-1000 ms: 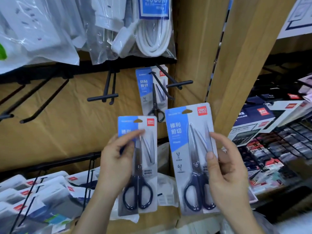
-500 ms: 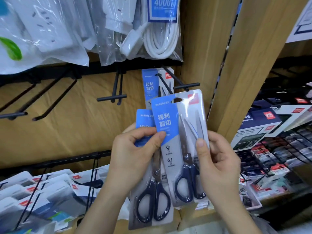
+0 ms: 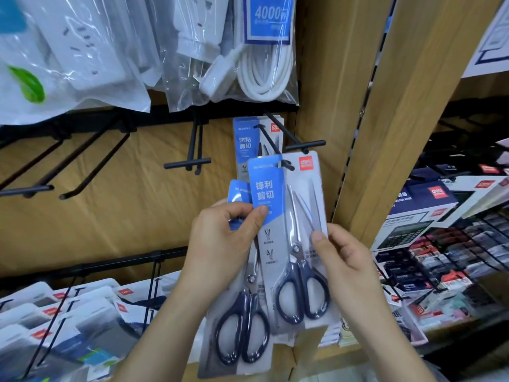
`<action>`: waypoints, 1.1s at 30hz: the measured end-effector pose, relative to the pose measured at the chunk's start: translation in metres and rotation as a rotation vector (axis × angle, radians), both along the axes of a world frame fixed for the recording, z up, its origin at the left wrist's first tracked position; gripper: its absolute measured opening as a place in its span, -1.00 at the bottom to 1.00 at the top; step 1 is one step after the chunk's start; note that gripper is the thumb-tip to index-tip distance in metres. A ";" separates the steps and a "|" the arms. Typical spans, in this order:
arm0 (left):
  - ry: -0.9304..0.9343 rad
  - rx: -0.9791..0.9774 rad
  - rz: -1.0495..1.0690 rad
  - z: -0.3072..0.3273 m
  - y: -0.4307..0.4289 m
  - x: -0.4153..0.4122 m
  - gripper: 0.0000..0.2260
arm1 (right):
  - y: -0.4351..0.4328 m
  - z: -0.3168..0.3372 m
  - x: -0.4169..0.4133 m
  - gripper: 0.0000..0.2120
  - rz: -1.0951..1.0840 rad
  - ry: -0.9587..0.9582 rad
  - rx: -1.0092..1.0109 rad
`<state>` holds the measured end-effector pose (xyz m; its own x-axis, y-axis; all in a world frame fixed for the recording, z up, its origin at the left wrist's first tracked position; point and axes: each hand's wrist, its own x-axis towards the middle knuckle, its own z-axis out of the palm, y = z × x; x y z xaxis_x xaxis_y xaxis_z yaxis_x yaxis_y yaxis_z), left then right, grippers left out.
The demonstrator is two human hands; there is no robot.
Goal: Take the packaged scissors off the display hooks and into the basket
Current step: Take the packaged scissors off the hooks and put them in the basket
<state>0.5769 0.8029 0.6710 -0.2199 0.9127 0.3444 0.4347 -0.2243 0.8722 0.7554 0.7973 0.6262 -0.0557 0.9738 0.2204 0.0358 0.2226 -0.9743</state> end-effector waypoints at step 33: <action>-0.170 -0.036 0.043 -0.030 -0.032 -0.057 -0.55 | 0.018 -0.046 -0.015 -0.64 0.422 -0.384 -0.411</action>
<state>0.5202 0.7709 0.6411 -0.3116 0.9123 0.2656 0.2885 -0.1755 0.9412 0.7402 0.8149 0.5806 -0.4472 0.8522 -0.2718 0.3855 -0.0905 -0.9183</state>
